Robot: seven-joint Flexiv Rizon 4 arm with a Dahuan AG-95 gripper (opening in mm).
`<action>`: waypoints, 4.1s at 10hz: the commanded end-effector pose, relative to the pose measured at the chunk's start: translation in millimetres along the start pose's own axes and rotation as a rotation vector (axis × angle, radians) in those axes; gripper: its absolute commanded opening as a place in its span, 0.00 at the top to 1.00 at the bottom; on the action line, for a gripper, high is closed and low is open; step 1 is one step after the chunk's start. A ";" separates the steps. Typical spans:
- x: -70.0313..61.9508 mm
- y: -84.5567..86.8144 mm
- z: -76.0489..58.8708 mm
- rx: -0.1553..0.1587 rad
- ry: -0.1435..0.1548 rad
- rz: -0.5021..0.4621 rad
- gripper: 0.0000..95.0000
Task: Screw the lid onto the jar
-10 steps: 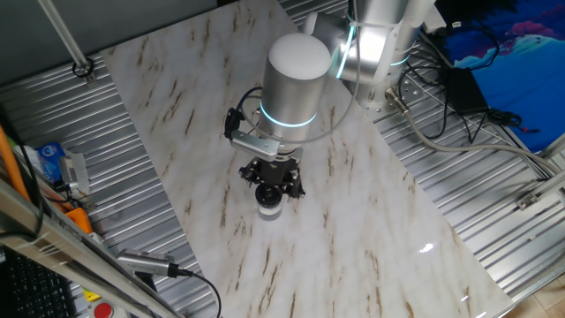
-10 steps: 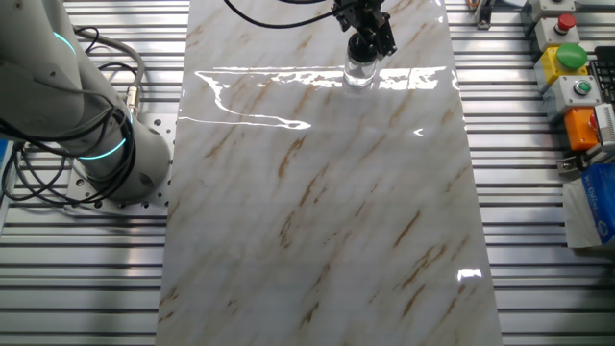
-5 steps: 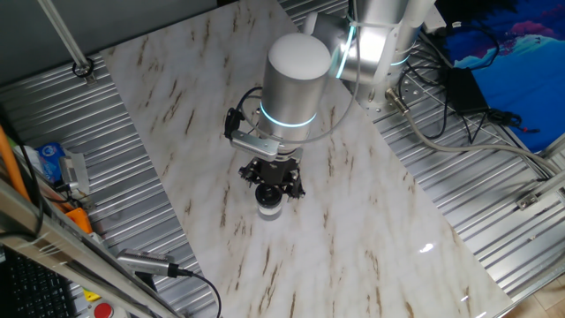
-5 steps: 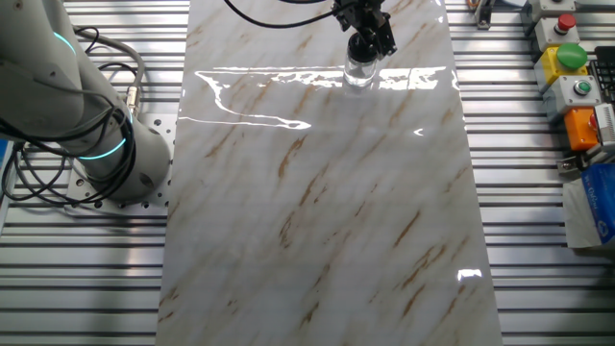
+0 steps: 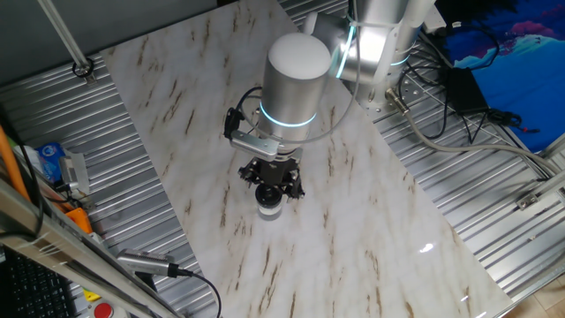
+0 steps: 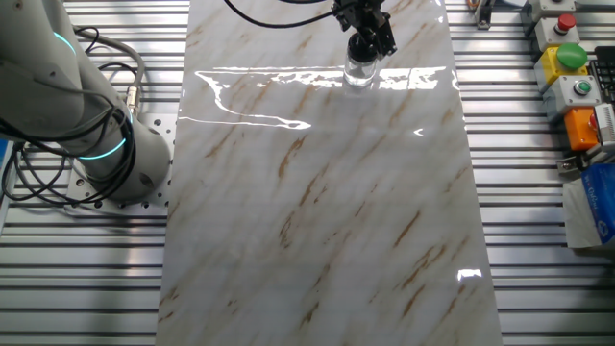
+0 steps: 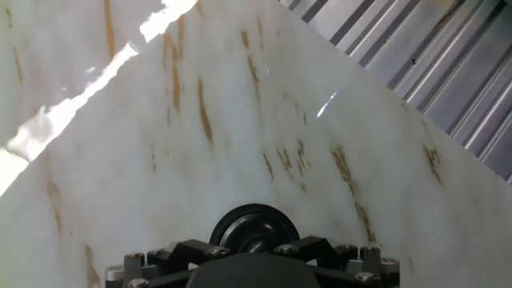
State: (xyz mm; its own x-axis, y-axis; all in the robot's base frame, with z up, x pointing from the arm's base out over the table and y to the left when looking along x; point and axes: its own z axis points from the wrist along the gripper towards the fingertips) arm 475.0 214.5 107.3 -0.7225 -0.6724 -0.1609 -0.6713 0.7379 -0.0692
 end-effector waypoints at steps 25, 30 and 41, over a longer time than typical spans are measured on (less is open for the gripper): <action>-11.8 0.2 -13.9 -0.206 0.109 -0.674 0.00; -14.3 0.7 -11.1 -0.219 0.119 -0.687 0.00; -12.4 -3.3 -4.5 -0.247 0.138 -0.727 0.00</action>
State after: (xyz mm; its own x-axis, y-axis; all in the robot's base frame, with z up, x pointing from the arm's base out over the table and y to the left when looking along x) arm 486.4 220.3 113.3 -0.0900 -0.9954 -0.0344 -0.9896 0.0854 0.1160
